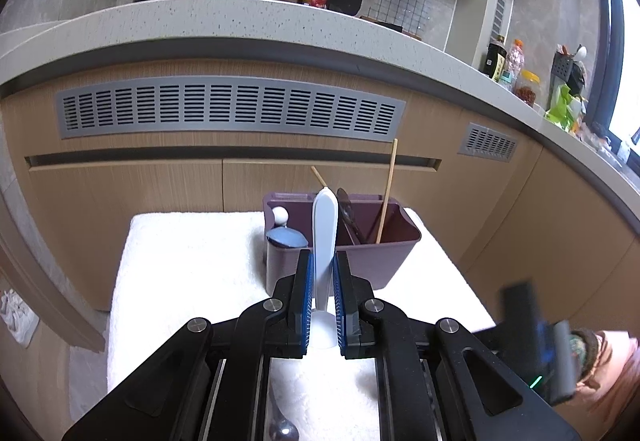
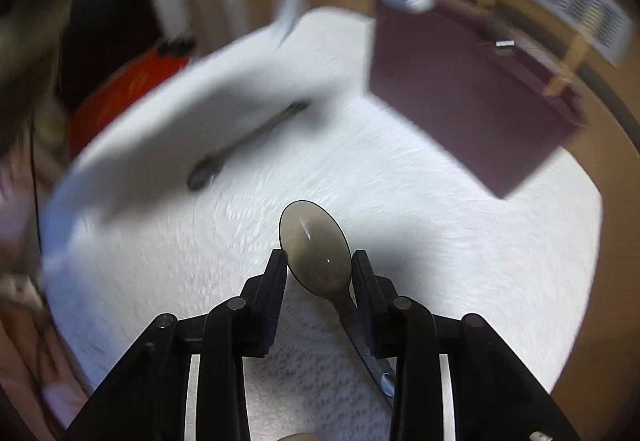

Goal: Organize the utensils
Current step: 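Lift the dark spoon over the caddy with right tool while left tool holds white spoon, then drop the dark spoon with right tool while left tool drops white spoon into caddy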

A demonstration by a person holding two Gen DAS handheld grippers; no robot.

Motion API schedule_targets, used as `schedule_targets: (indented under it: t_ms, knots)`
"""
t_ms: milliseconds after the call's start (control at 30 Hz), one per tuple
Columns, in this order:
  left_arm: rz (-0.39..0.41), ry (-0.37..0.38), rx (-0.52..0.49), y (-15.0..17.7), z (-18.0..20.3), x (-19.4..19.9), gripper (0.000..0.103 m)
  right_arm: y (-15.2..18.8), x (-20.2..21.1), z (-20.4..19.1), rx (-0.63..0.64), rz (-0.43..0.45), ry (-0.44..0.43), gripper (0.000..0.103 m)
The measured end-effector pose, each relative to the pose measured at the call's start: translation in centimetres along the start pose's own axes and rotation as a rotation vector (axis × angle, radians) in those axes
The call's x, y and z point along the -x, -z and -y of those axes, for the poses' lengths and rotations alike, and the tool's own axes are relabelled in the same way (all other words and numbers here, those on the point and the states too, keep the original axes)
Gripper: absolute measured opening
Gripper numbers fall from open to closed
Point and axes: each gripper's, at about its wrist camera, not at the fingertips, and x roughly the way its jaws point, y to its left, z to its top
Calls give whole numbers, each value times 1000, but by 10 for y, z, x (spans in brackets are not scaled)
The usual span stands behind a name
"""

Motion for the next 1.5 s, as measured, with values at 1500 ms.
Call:
schedule_targets:
  t_ms: [1500]
  knots:
    - [-91,-4,-4,-77,4,-146,29,-115,58,164,-473,308,131,31]
